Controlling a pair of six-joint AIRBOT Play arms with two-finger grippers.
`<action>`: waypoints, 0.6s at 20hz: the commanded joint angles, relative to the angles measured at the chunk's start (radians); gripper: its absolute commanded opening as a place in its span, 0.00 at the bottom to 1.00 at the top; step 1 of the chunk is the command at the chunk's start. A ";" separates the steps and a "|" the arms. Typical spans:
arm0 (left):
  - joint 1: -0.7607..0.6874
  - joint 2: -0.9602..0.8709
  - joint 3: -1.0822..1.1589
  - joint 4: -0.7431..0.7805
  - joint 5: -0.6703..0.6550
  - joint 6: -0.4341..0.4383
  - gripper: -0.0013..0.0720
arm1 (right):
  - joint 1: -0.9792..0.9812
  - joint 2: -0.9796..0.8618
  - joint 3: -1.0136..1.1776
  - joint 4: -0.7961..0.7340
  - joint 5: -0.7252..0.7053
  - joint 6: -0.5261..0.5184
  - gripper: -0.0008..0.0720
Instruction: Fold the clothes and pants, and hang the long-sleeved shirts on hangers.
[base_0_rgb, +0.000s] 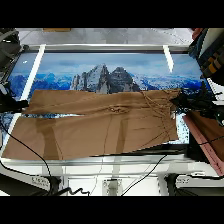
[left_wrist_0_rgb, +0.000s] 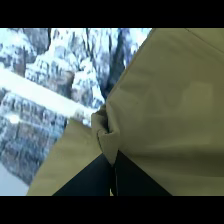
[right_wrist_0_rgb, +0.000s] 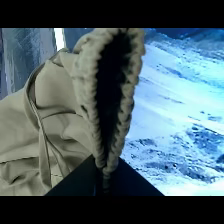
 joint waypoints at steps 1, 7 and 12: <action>0.004 -0.008 0.000 0.022 0.089 0.000 0.04 | 0.001 0.000 0.001 -0.003 0.000 0.000 0.06; 0.025 -0.009 -0.001 0.150 0.129 -0.061 0.04 | 0.001 0.000 0.001 -0.002 0.000 0.000 0.06; 0.038 -0.010 -0.001 0.148 0.132 -0.083 0.04 | 0.001 0.000 0.001 -0.002 0.001 0.000 0.06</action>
